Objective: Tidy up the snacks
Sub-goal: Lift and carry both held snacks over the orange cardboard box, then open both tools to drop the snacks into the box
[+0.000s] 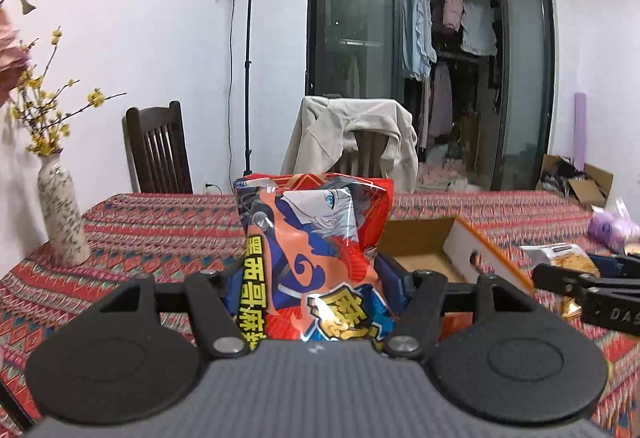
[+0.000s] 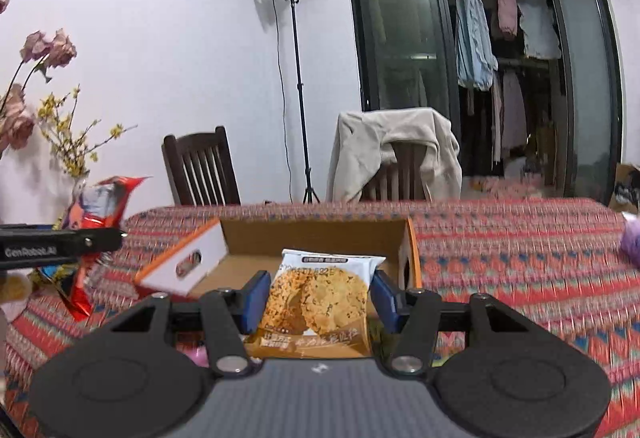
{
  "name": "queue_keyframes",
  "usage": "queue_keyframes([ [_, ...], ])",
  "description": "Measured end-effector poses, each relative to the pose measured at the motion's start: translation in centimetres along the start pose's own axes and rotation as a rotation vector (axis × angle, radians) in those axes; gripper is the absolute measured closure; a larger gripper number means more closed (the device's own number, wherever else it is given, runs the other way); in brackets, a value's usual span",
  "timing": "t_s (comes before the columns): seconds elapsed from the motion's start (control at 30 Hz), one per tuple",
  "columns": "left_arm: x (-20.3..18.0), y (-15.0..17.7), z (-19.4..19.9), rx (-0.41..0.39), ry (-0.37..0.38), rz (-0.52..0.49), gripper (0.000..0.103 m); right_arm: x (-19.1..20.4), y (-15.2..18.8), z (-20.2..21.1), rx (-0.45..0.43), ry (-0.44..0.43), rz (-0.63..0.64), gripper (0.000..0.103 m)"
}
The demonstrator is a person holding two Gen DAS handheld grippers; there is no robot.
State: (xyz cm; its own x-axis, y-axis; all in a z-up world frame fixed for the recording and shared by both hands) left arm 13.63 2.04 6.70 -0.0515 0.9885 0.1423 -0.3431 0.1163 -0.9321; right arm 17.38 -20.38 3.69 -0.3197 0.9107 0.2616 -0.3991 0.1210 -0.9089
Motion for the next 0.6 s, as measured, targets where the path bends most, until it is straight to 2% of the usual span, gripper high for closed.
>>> queue_keyframes([
  [0.13,-0.3,-1.8,-3.0,-0.001,-0.013,0.038,0.037,0.5,-2.0,-3.3,0.003,0.014,-0.005,0.048],
  [0.3,-0.3,-2.6,-7.0,0.011,-0.037,0.081,0.037,0.8,-2.2,-7.8,0.029,0.04,-0.013,0.048],
  [0.47,0.0,-1.2,-11.1,0.032,-0.069,0.101,0.037,-0.7,-0.9,-11.8,0.06,0.062,-0.068,0.049],
  [0.6,0.1,0.7,-13.3,0.086,-0.061,0.098,0.037,-1.6,0.1,-13.3,0.077,0.064,-0.081,0.048],
])
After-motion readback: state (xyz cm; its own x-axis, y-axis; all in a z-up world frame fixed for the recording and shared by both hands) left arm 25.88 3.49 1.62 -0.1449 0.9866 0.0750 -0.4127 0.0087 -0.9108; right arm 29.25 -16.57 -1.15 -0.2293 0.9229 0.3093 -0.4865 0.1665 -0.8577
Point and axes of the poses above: each gripper's, at about its wrist camera, not at the fingertips, and z roughly against the way its jaws point, x to its left, y to its underside, the point moved 4 cm from there along -z, roughly the way its jaws point, and after that the axes turned 10 degrees about -z, right-handed, at the moved point
